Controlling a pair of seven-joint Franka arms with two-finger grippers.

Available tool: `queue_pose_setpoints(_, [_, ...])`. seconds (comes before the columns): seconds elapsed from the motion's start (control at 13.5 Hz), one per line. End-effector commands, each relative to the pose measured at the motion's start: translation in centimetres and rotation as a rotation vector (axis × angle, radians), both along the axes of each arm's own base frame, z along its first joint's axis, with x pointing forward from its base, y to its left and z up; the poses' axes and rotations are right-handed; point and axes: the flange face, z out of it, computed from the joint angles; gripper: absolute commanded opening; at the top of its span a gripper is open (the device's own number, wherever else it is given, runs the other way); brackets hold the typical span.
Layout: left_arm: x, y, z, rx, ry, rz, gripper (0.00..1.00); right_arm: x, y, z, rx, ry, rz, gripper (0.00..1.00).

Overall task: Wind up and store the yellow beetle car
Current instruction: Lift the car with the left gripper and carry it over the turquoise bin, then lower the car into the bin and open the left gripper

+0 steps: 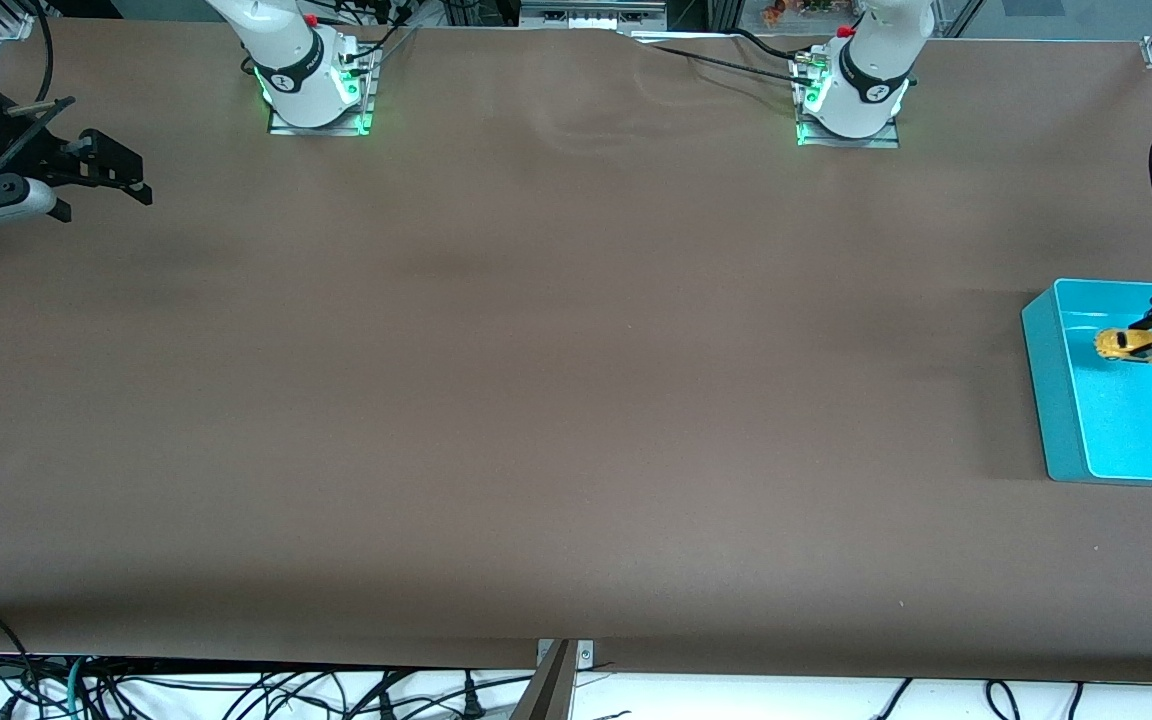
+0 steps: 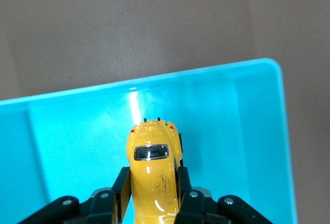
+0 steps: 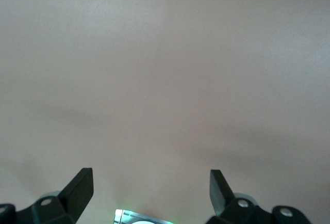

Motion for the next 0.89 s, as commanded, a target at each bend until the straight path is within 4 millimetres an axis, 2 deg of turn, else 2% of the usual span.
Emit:
queue_pose_setpoints(0.0, [1.2, 0.8, -2.1, -0.013, -0.051, 0.015, 0.19, -0.3, 0.1, 0.2, -0.001, -0.003, -0.011, 1.00])
queue_pose_setpoints(0.22, [1.3, 1.0, -5.4, -0.015, -0.057, 0.039, 0.20, -0.3, 0.1, 0.2, -0.001, -0.005, -0.011, 1.00])
queue_pose_setpoints(0.59, [1.3, 1.0, -8.6, -0.026, -0.064, 0.067, 0.23, -0.3, 0.0, 0.1, -0.001, -0.002, -0.012, 1.00])
queue_pose_setpoints(0.67, [1.4, 1.0, -8.3, -0.023, -0.070, 0.064, 0.36, -0.3, 0.1, 0.1, -0.001, -0.003, -0.011, 1.00])
queue_pose_setpoints(0.74, [1.9, 0.8, -7.1, -0.018, -0.083, 0.055, 0.41, -0.3, 0.1, 0.1, -0.001, -0.003, -0.011, 1.00])
queue_pose_setpoints(0.82, [2.4, 0.7, -5.6, -0.020, -0.087, 0.047, 0.57, -0.3, 0.1, 0.1, 0.000, -0.003, -0.009, 1.00])
